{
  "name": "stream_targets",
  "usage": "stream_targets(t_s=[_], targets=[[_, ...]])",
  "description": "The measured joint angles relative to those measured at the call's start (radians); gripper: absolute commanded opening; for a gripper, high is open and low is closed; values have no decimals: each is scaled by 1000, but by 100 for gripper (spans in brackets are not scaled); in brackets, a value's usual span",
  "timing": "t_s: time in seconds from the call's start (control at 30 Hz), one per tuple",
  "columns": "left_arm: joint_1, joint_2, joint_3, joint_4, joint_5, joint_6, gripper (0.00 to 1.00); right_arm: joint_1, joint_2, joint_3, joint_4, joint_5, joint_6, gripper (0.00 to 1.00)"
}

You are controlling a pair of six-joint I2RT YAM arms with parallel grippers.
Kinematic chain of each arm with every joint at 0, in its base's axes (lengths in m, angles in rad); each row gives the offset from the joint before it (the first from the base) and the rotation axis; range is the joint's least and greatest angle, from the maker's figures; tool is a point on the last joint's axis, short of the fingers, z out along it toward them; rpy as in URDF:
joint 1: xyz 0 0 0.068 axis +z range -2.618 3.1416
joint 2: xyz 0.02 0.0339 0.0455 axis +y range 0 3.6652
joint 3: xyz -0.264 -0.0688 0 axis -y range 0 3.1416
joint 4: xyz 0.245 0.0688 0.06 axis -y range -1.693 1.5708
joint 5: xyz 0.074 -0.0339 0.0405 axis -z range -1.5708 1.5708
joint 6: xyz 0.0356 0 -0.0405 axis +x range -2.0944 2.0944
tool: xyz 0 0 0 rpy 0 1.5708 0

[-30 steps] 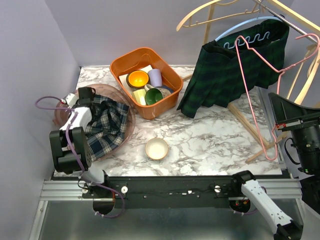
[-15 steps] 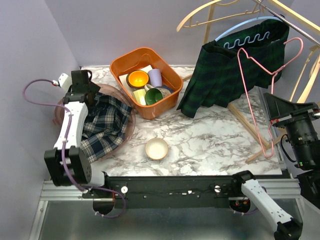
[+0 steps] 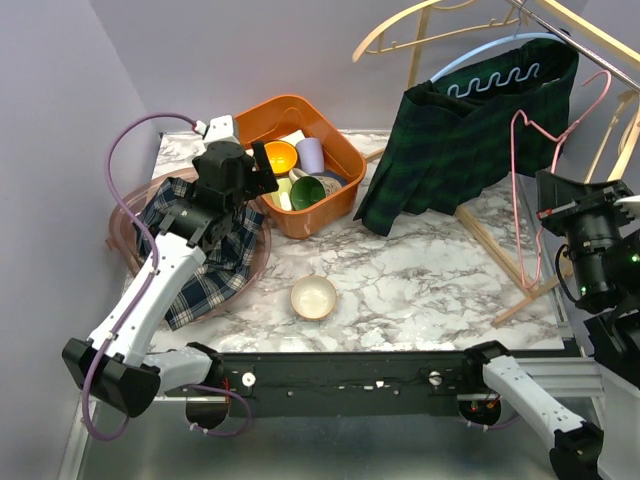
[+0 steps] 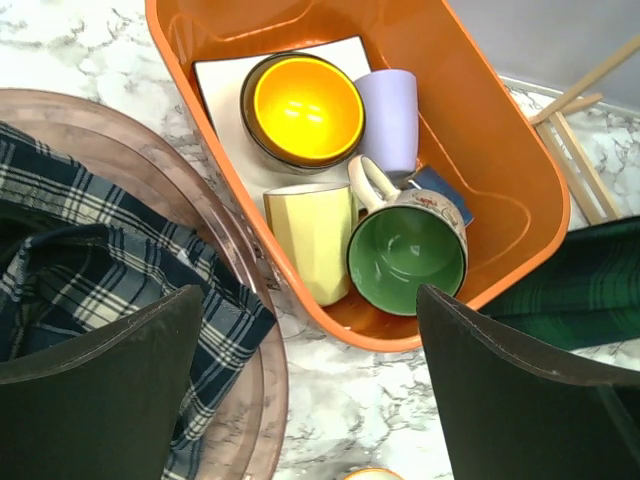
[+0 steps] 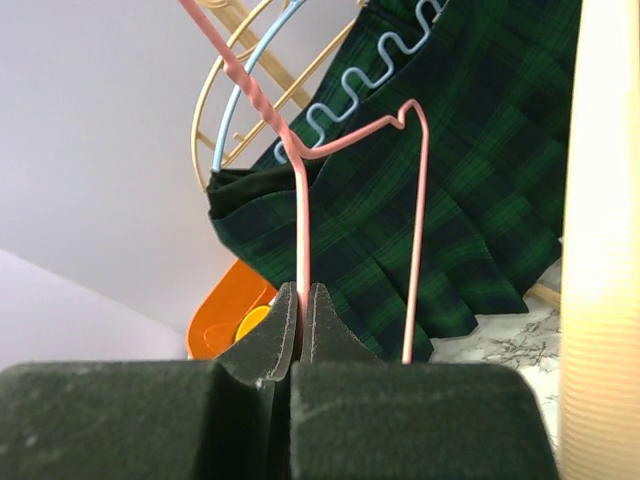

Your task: Remove the skirt from the hanger

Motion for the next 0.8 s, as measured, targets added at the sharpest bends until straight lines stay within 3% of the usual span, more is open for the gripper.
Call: stream_targets(t_s=[0.5,0.8], targets=[[-44,-89,-146,67,-6,148,99,0,196,95,57,171,67,1],[-45,-97,-165,109,35,155,99,0,211,100,153,235,35,1]])
